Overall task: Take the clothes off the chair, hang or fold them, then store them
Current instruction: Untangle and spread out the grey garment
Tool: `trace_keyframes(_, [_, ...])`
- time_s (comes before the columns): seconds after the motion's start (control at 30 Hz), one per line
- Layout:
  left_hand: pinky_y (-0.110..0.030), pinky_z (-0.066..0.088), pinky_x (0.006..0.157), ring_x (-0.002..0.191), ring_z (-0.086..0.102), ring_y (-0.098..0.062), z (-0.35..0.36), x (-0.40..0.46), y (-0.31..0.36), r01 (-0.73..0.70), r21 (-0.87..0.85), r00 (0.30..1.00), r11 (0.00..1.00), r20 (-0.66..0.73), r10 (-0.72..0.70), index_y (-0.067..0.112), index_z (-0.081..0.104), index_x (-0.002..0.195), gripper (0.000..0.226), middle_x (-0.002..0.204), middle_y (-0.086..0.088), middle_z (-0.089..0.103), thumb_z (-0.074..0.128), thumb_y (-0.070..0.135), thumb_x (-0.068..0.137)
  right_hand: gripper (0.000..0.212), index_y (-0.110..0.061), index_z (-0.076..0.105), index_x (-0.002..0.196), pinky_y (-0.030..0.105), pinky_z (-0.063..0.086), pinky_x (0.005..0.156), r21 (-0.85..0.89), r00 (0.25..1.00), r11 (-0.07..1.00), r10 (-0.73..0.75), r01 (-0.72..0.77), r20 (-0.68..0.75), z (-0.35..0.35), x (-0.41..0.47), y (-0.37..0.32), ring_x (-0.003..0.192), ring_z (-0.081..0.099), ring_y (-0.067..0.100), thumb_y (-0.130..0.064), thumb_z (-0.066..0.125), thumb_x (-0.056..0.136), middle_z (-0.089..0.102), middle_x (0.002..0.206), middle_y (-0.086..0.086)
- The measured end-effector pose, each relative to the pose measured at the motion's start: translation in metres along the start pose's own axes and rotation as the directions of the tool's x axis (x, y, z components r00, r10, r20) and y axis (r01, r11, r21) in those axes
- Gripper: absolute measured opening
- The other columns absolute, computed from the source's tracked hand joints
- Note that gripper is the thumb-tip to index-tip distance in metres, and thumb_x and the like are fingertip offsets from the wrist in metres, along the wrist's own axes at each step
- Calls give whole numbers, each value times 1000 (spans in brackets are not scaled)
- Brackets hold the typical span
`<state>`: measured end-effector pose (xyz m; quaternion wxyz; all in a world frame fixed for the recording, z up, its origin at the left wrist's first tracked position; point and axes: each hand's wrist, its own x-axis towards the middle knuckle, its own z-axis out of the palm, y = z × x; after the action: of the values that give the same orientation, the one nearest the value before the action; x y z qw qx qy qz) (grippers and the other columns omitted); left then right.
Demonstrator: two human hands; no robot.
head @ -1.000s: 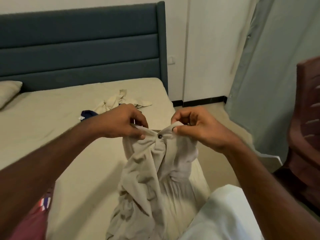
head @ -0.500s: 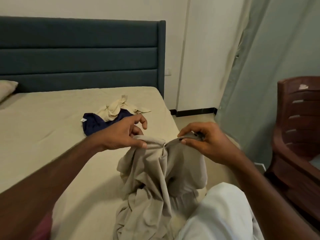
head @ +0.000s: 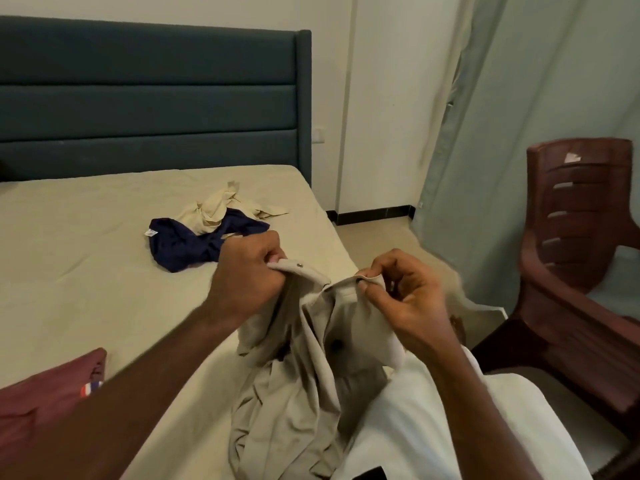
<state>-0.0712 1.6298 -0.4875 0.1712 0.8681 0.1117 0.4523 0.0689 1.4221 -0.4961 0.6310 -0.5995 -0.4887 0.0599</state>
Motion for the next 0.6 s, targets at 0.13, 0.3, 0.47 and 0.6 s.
trace_keyframes(0.13, [-39, 27, 37, 43, 31, -21, 2, -28, -17, 2, 207, 986, 978, -161, 32, 9, 42, 62, 33, 51, -1, 34, 71, -6, 63, 20, -20, 69, 96, 13, 51, 76, -71, 994, 997, 6, -14, -109, 16, -10, 12, 88, 67, 8, -1, 74, 88, 69, 93, -15])
trace_keyframes(0.3, [-20, 39, 63, 67, 54, -6, -1, -35, -22, 251, -83, 948, 964, 222, -228, 31, 71, 101, 34, 72, 16, 54, 56, 19, 73, 24, -20, 72, 95, 12, 51, 75, -69, 994, 997, 27, -34, -109, 16, -9, 26, 82, 69, 7, 2, 74, 87, 72, 91, -16])
trace_keyframes(0.47, [-22, 46, 65, 85, 58, -16, -14, -24, -18, 545, -402, 760, 736, 607, -231, 13, 63, 103, 23, 101, -10, 64, 68, 8, 81, 30, -22, 75, 95, 16, 52, 84, -19, 994, 998, 56, -58, -93, 8, -10, 44, 92, 71, 11, 7, 73, 86, 75, 93, -12])
trace_keyframes(0.6, [-24, 48, 58, 72, 56, -15, -27, -14, -23, 728, -372, 526, 576, 842, -121, 16, 57, 80, 25, 79, -8, 57, 81, 13, 73, 30, -21, 76, 95, 19, 52, 84, 15, 995, 998, 60, -59, -75, 5, -11, 60, 93, 71, 14, 8, 72, 87, 74, 93, -10])
